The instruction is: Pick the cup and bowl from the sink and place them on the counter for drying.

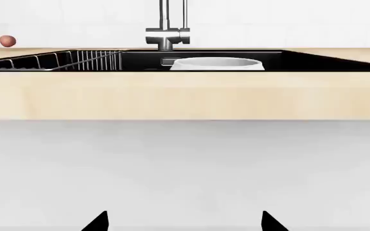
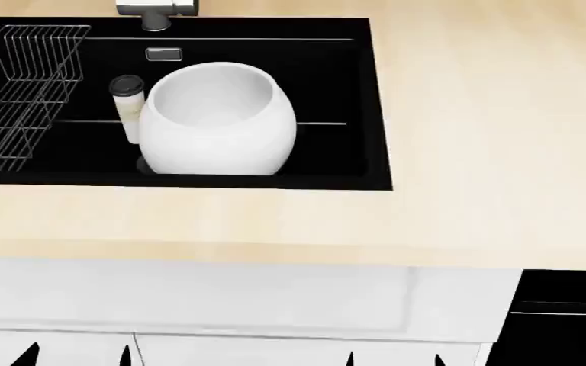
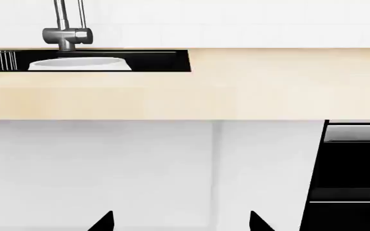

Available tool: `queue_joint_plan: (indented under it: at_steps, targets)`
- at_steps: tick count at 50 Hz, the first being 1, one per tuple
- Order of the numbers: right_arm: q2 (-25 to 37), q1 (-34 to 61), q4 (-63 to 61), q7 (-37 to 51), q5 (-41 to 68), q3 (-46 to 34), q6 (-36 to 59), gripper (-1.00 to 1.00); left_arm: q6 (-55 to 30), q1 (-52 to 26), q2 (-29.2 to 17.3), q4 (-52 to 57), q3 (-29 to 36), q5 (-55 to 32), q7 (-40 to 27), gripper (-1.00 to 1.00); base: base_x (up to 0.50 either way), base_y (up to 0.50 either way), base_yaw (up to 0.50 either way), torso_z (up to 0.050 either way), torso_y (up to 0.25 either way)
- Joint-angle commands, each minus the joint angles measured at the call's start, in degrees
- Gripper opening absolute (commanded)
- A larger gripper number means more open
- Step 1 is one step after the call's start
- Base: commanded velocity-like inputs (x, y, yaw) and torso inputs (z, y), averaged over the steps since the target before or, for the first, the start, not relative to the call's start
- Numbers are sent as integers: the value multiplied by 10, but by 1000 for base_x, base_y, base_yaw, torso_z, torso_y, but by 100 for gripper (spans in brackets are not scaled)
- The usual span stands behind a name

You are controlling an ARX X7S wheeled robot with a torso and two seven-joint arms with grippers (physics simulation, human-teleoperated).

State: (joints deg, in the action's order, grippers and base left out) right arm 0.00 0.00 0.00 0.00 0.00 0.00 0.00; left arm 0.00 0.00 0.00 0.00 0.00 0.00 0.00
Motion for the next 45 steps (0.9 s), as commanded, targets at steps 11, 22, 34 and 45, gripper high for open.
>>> queue_joint_plan:
  at_steps: [11, 22, 34, 45]
  targets:
    - [26, 3, 4, 31, 24, -30, 6, 100, -20, -21, -19, -10, 62, -14, -57, 100, 0, 0, 0, 0, 0]
    - [37, 4, 2, 42, 34, -44, 10, 100, -24, -19, -39, -11, 73, -18, -74, 100, 0, 0, 0, 0, 0]
    - [45, 6, 0, 53, 39, -57, 18, 100, -12, -17, -46, -7, 79, -32, -82, 100, 0, 0, 0, 0, 0]
    - [53, 9, 3, 63, 41, -69, 21, 100, -9, -22, -49, -12, 96, -25, -93, 100, 0, 0, 0, 28, 0]
